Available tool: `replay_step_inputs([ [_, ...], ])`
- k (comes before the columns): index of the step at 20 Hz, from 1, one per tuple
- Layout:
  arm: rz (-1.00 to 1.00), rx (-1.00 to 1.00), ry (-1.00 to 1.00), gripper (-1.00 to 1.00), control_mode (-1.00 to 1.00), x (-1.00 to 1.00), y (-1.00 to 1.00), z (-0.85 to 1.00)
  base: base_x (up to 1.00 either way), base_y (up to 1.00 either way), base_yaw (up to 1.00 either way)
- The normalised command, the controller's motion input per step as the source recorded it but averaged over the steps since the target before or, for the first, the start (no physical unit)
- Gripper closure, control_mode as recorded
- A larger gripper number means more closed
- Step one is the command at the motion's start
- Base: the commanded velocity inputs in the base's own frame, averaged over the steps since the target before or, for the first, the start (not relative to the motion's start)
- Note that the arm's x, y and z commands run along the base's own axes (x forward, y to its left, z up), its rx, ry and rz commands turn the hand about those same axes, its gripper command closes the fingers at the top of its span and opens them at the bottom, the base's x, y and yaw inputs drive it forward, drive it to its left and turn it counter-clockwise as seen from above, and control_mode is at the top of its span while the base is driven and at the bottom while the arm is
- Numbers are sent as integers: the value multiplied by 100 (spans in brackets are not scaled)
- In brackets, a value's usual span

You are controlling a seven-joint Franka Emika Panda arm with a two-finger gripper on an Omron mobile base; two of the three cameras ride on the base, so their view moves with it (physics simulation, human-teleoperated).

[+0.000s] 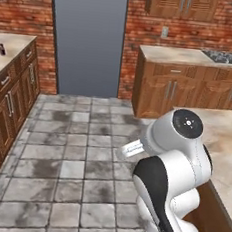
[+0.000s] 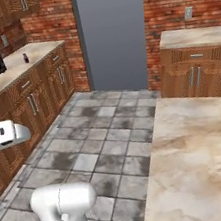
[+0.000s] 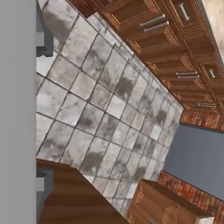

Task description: There is a wine glass and glass cup on the dining counter. Place the wine bottle next to the wine glass and the juice bottle next to the glass cup.

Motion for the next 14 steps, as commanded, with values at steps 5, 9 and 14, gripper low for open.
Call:
replay_step_inputs([
  [5, 0, 0, 0, -100, 100, 0, 0, 0, 94, 14, 0],
  [9, 0, 0, 0, -100, 100, 0, 0, 0, 94, 16, 0],
  [14, 0, 0, 0, -100, 100, 0, 0, 0, 94, 14, 5],
])
